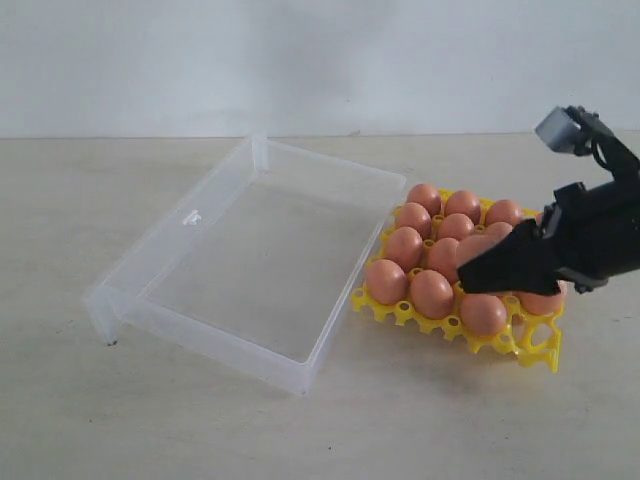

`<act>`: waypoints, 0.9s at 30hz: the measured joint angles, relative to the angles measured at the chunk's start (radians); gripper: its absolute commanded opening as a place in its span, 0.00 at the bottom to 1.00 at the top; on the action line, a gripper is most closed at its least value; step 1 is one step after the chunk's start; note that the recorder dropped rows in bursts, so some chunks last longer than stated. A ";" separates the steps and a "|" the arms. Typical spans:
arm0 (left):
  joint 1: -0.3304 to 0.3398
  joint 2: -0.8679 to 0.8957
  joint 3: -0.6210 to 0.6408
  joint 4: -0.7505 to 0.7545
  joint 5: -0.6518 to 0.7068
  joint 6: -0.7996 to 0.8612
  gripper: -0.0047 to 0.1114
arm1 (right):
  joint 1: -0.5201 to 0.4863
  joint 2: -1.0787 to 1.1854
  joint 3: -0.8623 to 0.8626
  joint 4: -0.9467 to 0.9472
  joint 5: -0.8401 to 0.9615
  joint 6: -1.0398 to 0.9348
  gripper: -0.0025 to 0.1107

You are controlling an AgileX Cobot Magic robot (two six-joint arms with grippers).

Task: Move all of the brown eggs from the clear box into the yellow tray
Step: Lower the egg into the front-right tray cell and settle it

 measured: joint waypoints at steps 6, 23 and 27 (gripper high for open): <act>0.000 0.000 0.000 0.000 0.000 0.000 0.00 | 0.000 -0.002 0.034 -0.025 -0.059 -0.007 0.02; 0.384 0.000 0.000 0.000 0.000 0.000 0.00 | 0.000 -0.022 0.214 0.188 -0.327 -0.265 0.02; 0.390 0.000 0.000 0.000 0.000 0.000 0.00 | 0.000 -0.026 0.254 0.248 -0.338 -0.330 0.02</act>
